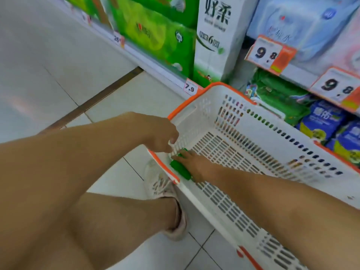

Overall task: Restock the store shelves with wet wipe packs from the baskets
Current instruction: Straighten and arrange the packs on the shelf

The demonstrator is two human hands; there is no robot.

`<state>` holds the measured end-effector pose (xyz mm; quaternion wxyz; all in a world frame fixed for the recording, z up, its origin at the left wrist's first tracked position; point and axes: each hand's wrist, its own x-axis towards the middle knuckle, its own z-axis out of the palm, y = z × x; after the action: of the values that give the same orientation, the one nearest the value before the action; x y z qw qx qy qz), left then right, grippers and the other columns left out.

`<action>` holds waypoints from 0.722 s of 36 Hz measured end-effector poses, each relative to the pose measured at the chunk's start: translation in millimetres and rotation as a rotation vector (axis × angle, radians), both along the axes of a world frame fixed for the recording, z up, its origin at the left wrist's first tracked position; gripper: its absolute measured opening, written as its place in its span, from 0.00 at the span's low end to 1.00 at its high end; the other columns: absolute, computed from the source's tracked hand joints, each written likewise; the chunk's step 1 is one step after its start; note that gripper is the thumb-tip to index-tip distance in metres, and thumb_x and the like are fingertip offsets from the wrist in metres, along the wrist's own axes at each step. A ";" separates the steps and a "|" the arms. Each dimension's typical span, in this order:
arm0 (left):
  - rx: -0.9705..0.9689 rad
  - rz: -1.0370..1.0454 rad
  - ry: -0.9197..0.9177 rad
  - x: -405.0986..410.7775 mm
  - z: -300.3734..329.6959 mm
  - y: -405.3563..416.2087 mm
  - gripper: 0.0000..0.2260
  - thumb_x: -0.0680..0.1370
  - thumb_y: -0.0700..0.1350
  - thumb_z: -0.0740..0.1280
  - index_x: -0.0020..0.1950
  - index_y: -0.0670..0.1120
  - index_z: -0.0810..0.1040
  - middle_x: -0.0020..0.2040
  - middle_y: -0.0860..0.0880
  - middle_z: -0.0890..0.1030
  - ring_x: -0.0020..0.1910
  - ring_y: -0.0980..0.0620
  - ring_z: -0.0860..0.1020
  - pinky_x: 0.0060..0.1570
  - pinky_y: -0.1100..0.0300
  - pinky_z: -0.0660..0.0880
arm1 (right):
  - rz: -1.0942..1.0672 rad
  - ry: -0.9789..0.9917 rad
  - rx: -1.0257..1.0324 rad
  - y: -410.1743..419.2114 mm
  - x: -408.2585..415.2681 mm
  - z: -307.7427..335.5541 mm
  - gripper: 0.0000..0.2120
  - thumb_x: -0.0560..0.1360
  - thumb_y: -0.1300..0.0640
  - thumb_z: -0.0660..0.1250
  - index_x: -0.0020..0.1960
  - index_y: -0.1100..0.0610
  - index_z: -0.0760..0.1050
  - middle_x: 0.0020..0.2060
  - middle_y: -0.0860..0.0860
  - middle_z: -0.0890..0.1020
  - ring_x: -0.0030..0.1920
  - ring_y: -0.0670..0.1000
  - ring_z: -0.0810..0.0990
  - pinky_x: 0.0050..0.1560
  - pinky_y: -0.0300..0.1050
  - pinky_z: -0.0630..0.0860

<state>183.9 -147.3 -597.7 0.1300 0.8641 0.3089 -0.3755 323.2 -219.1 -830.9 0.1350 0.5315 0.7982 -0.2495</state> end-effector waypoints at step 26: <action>-0.475 0.227 -1.558 197.5 184.4 -9.4 0.22 0.69 0.36 0.78 0.62 0.48 0.80 0.53 0.53 0.86 0.52 0.54 0.84 0.52 0.59 0.81 | -0.901 1.045 0.368 -60.4 224.3 461.4 0.16 0.65 0.55 0.75 0.52 0.56 0.81 0.46 0.53 0.87 0.41 0.51 0.86 0.38 0.45 0.83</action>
<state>381.3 -156.7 -413.3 0.5237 0.7899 0.1281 0.2922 547.5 -279.6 -369.5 -0.4731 0.6346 0.4906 -0.3643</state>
